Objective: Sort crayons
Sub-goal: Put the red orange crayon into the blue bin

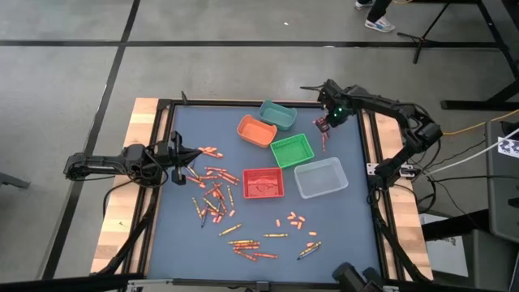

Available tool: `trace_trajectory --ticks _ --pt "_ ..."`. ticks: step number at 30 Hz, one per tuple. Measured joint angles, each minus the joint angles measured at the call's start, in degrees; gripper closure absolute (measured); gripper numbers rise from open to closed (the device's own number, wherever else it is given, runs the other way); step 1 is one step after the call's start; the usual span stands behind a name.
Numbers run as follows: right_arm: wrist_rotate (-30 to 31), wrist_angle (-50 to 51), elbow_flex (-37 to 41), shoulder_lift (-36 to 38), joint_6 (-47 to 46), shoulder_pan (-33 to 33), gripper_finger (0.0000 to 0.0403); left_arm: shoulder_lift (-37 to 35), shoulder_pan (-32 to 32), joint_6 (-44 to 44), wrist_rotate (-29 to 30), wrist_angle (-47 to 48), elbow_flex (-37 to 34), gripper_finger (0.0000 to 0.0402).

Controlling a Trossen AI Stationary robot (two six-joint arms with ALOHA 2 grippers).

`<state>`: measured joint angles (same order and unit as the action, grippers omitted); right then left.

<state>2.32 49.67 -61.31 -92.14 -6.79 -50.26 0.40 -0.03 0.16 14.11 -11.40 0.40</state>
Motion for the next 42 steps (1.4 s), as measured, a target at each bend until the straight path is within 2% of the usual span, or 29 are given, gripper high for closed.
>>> trace_trajectory --ticks 5,15,19,30,42 --pt "-10.3 -3.6 -1.0 0.0 1.6 0.0 0.0384 0.0 0.0 0.0 0.0 0.0 0.0 0.0401" --pt "-37.3 -14.9 -1.0 0.0 1.8 0.0 0.0384 0.0 0.0 0.4 0.0 0.0 0.0 0.0401" --pt "-44.1 -18.1 -1.0 0.0 1.8 0.0 0.0384 0.0 0.0 0.4 0.0 0.0 0.0 0.0401" --pt "-45.4 -20.2 -1.0 0.0 1.8 0.0 0.0384 0.0 0.0 0.4 0.0 0.0 0.0 0.0401" --pt "-43.3 -26.5 -1.0 0.0 1.8 0.0 0.0384 0.0 0.0 0.4 0.0 0.0 0.0 0.0401"
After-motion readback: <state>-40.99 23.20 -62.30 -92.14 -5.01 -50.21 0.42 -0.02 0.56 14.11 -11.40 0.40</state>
